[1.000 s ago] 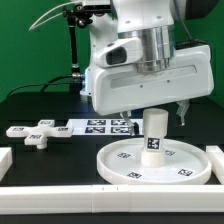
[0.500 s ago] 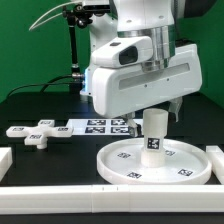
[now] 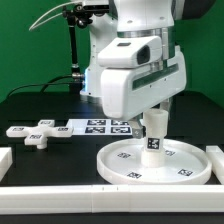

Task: Assemble round table

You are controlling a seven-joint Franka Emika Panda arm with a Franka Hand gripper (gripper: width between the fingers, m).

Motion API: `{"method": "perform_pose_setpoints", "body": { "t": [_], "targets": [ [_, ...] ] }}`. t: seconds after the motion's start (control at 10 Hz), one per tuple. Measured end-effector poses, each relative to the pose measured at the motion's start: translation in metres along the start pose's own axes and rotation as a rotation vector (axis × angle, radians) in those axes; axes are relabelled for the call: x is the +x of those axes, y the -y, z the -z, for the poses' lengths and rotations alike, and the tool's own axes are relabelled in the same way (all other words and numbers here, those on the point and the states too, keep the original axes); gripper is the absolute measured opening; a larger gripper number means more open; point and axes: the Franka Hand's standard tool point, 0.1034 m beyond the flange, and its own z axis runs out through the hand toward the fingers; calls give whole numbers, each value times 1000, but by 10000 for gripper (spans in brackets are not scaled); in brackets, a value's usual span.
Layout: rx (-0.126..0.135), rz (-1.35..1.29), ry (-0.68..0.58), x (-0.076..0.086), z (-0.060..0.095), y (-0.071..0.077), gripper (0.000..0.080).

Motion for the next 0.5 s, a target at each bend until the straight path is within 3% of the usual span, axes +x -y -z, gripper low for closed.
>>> {"method": "perform_pose_setpoints", "body": {
  "t": [0.5],
  "targets": [
    [-6, 390, 70, 4, -1, -1, 649]
  ]
}}
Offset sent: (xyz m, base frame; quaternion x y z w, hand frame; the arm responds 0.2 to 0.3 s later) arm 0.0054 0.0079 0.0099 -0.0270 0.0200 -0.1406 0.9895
